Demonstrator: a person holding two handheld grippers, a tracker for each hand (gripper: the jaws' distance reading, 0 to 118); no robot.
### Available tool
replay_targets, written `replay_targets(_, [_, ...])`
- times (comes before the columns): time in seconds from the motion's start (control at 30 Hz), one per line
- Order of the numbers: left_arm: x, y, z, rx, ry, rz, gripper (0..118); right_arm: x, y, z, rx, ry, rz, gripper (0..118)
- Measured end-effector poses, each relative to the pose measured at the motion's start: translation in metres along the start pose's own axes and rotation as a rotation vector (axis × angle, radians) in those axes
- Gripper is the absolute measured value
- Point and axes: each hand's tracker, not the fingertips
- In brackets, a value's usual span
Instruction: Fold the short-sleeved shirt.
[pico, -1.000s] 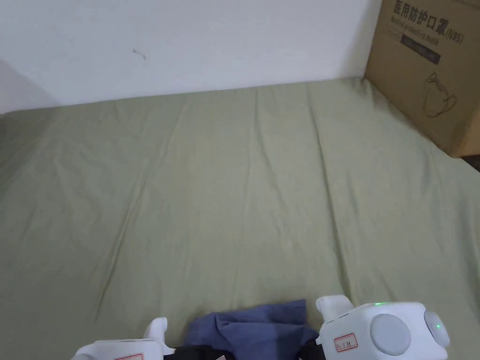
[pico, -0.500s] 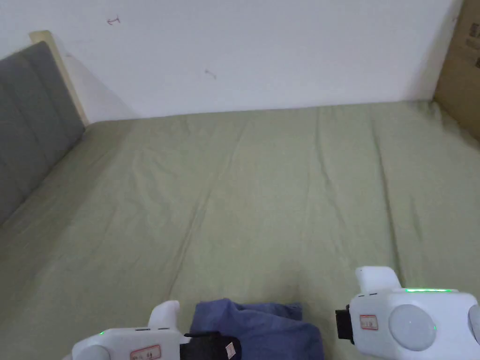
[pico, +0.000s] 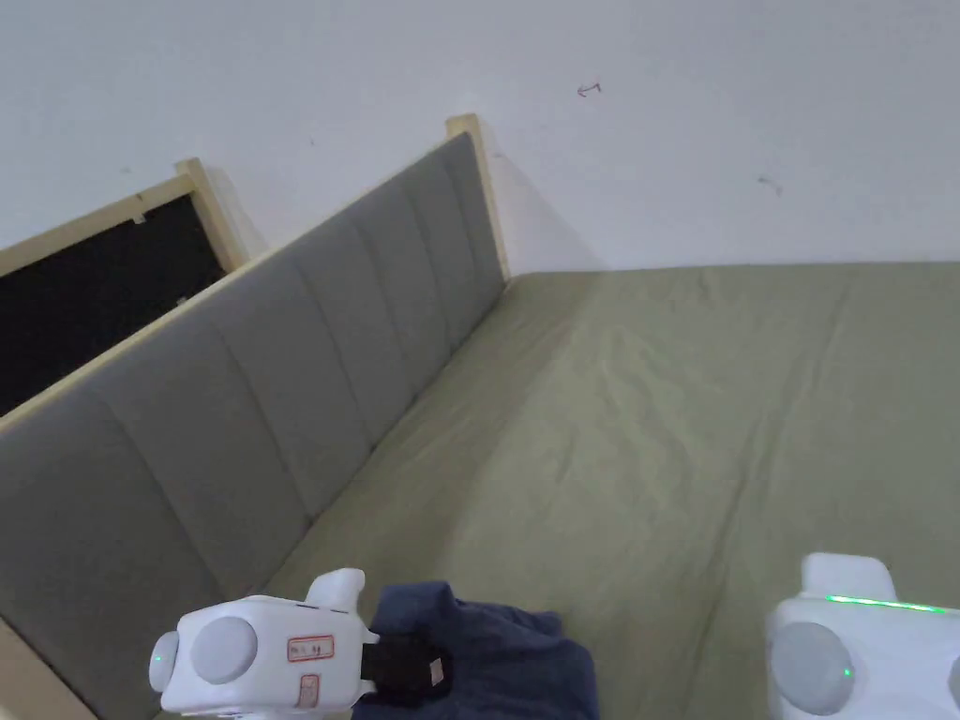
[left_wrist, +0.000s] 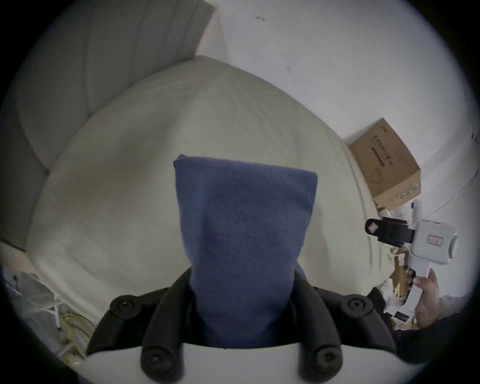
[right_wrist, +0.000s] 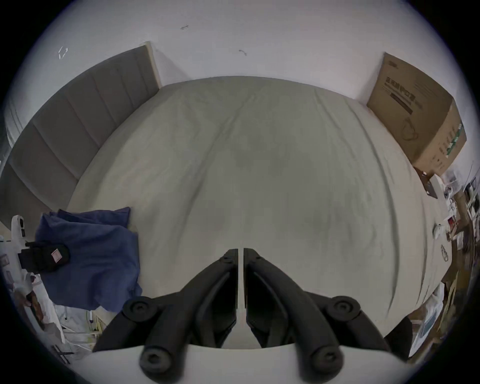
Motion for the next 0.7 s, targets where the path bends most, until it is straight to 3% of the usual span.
replay_targets(0.1, [-0.026,0.017,0.003,-0.019,0.047,-0.025,23,-0.033,-0.001,-0.003,-0.014,0.051,0.070,4])
replay_targets(0.27, [-0.026,0.052,-0.007,-0.074,0.139,-0.225,23,-0.059,-0.006,-0.010,0.004,0.027,0.148,4])
replay_targets(0.47, [-0.025,0.078,-0.032,-0.145,0.198,-0.330,24,-0.052,-0.002,-0.026,-0.028,-0.003,0.077,4])
replay_targets(0.53, [-0.033,0.080,-0.037,-0.168,0.232,-0.296,44,-0.050,-0.001,-0.028,-0.031,-0.010,0.055,4])
replay_targets(0.6, [-0.039,0.079,-0.038,-0.159,0.296,-0.288,96,-0.047,0.001,-0.030,-0.030,-0.016,0.027,4])
replay_targets(0.63, [-0.042,0.078,-0.039,-0.159,0.320,-0.284,114,-0.046,0.001,-0.030,-0.029,-0.017,0.009,4])
replay_targets(0.7, [-0.045,0.075,-0.033,-0.135,0.334,-0.276,117,-0.043,0.003,-0.031,-0.036,-0.012,-0.028,4])
